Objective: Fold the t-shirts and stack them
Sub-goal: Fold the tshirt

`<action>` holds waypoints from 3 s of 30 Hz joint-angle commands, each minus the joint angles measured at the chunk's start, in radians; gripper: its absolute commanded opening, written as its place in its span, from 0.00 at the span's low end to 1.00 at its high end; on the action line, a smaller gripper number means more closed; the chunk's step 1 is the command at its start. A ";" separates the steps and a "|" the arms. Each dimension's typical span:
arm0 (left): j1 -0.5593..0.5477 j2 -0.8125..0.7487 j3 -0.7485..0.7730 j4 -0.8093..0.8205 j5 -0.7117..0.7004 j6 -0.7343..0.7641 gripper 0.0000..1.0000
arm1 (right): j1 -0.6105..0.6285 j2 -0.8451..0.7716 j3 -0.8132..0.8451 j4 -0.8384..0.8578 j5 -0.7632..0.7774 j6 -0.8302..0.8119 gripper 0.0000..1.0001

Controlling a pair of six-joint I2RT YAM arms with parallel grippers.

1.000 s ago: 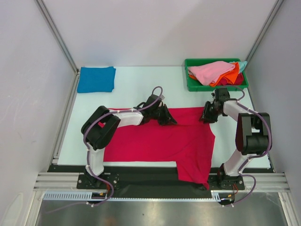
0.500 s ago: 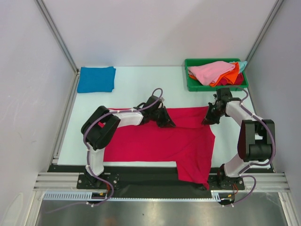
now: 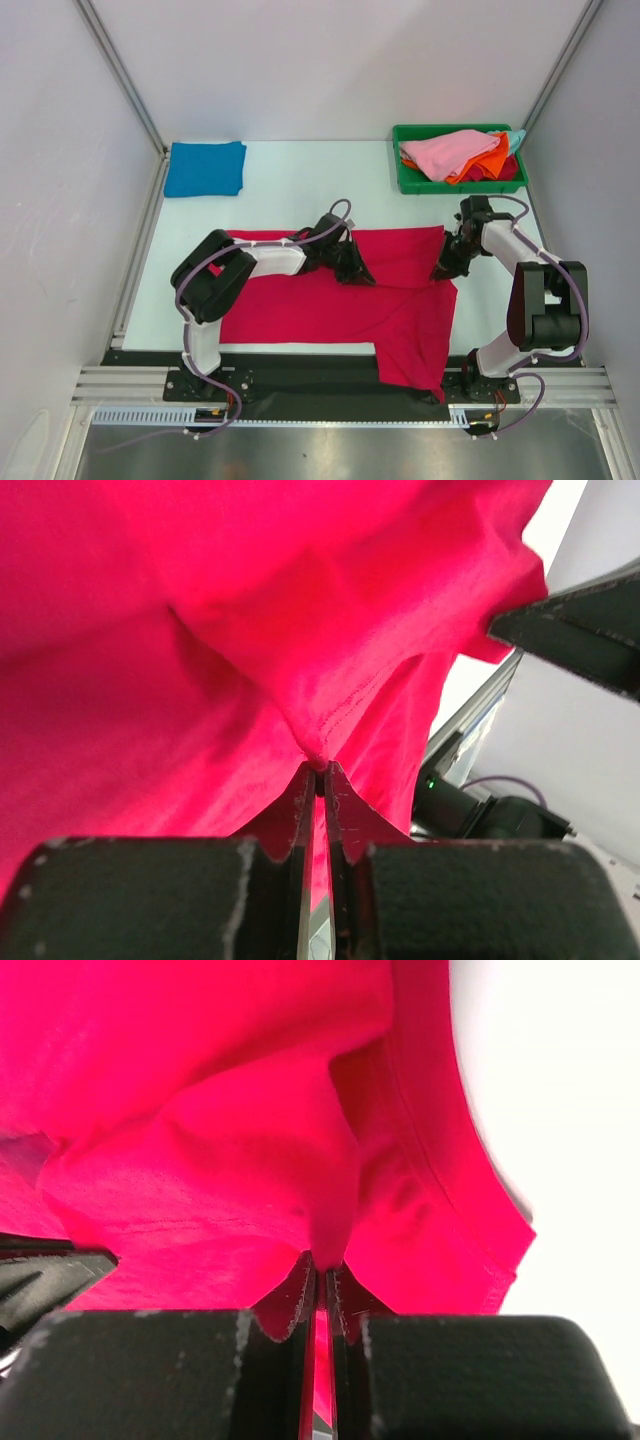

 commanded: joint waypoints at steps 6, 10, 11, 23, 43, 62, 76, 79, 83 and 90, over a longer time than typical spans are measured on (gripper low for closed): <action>-0.035 -0.057 -0.033 0.020 0.030 -0.031 0.09 | -0.032 -0.028 -0.025 -0.047 0.009 -0.013 0.10; -0.035 -0.065 -0.043 0.014 0.028 -0.031 0.09 | -0.034 -0.015 -0.027 -0.048 0.014 -0.019 0.12; -0.037 -0.065 -0.050 0.014 0.028 -0.031 0.10 | -0.034 -0.015 -0.031 -0.047 0.015 -0.019 0.12; -0.055 -0.033 -0.054 0.037 0.053 -0.043 0.12 | -0.046 -0.011 -0.051 -0.054 0.040 -0.026 0.20; 0.136 -0.348 -0.097 -0.241 0.057 0.245 0.43 | -0.089 -0.158 -0.051 -0.163 -0.029 0.013 0.36; 0.520 -0.602 -0.228 -0.328 -0.004 0.494 0.55 | -0.094 -0.085 0.025 0.317 0.213 0.113 0.67; 0.925 -0.484 -0.180 -0.400 -0.027 0.541 0.57 | -0.149 0.258 0.157 0.553 -0.044 -0.071 0.69; 0.977 -0.450 -0.165 -0.400 -0.033 0.540 0.58 | -0.149 0.282 0.151 0.551 -0.053 -0.092 0.66; 1.041 -0.397 -0.110 -0.419 -0.052 0.558 0.60 | -0.160 0.301 0.145 0.498 -0.070 -0.098 0.54; 1.088 -0.252 0.018 -0.446 -0.053 0.574 0.63 | -0.169 0.360 0.171 0.519 -0.130 -0.102 0.25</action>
